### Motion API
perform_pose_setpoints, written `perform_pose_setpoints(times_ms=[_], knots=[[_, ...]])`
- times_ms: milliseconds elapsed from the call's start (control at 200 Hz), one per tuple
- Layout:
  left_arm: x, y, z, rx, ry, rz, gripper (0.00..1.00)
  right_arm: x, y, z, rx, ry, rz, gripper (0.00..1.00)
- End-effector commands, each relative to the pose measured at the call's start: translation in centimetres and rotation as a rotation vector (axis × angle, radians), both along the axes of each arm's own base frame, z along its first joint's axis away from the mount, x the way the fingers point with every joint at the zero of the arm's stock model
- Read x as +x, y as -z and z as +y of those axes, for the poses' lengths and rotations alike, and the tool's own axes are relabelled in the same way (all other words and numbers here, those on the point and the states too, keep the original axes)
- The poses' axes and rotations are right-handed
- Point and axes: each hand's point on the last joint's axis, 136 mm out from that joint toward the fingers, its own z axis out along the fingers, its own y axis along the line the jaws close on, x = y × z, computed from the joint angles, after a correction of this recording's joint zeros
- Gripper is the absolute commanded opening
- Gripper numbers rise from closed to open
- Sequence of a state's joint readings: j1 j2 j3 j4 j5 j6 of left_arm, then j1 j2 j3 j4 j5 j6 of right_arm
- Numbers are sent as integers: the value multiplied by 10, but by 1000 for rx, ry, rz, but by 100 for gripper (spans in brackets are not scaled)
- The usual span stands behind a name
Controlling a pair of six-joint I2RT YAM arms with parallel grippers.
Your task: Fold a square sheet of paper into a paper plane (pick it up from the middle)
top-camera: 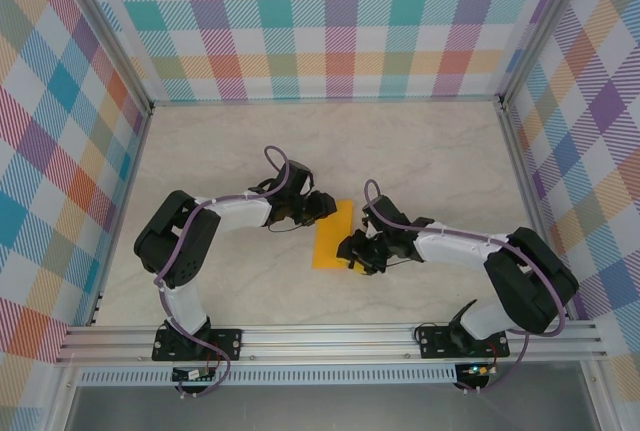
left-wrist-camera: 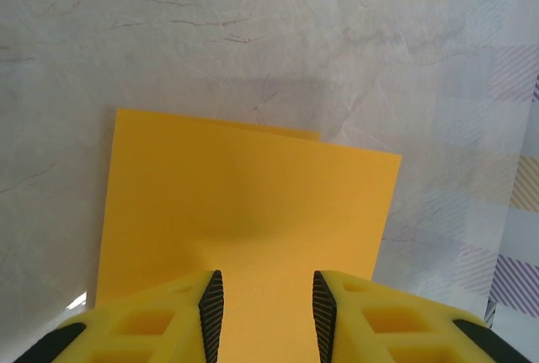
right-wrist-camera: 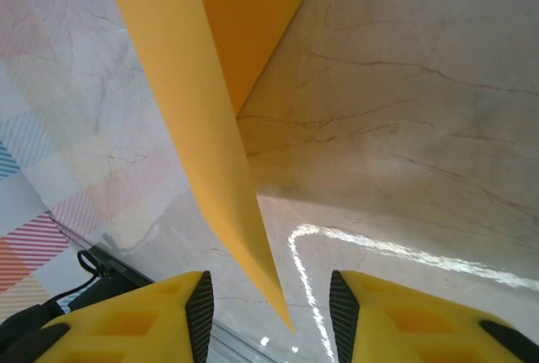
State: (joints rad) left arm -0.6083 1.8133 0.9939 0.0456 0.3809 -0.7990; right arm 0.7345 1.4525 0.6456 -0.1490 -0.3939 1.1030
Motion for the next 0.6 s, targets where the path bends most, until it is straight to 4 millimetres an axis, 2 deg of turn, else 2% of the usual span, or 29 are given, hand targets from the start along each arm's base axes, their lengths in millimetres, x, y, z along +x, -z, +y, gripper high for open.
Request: perform_pose_setpoints(times_ms=[0,100,305,420,595], knots=[[1,-7,-3,3,12,-14,36,-4,3,6,26,-2,19,35],[1,-9,-3,0,13,-17,36,-3,5,2,15,19,9,23],[-1,-18,-11,-50,50,-32,36,0,-2,-10,-45,6,-25,8],[-1,-22,-19,-95,76,-40,36,-1,0,-18,-61,-21,13,3],[-2,-12,-21,-92,82,-26,36,2,-7,-18,-51,-61,36,2]])
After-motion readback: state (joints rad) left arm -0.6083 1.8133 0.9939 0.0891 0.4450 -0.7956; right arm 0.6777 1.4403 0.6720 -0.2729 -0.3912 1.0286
